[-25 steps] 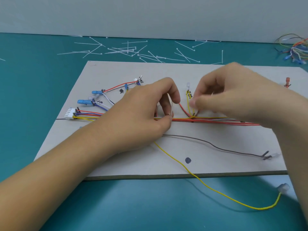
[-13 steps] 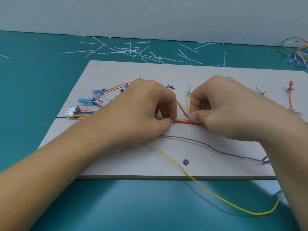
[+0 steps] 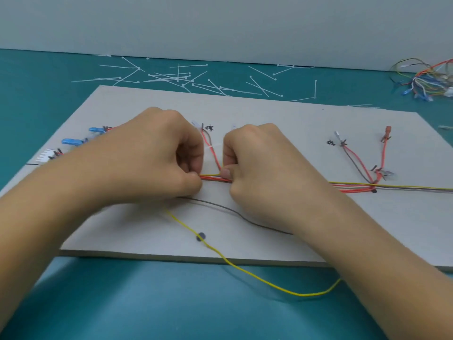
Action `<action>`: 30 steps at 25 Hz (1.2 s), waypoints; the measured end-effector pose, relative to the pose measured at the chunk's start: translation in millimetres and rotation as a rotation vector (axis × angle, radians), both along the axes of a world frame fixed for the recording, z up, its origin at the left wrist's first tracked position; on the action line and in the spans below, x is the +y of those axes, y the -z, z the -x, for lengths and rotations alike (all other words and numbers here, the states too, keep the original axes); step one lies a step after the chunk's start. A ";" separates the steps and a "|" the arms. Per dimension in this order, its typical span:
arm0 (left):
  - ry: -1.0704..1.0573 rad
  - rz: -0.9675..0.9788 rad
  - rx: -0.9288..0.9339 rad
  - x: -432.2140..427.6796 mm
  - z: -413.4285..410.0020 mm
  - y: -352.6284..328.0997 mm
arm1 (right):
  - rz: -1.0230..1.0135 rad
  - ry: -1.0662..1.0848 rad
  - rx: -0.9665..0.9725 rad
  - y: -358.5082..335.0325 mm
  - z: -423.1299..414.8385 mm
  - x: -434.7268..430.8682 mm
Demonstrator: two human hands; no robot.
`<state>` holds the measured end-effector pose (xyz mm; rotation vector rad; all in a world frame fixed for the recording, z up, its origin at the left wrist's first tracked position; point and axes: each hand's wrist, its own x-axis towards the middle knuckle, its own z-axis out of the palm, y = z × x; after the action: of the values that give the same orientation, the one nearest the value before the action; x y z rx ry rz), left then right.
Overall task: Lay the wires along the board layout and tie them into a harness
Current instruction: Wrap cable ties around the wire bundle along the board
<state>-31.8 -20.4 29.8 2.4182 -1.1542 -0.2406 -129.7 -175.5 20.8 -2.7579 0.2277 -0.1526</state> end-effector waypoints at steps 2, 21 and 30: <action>-0.009 -0.056 0.010 7.5 -2.2 -4.0 | -0.012 -0.051 0.006 1.7 -3.4 5.2; -0.058 0.175 -0.097 11.3 4.0 4.3 | -0.288 -0.079 0.094 -7.8 0.5 -12.2; 0.127 0.209 -0.086 1.3 7.0 18.6 | -0.190 0.393 0.059 -33.0 -65.8 -111.6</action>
<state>-38.8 -19.1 11.2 2.1958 -1.3041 -0.0516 -64.0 -287.1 53.8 -2.5019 0.7593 -0.1428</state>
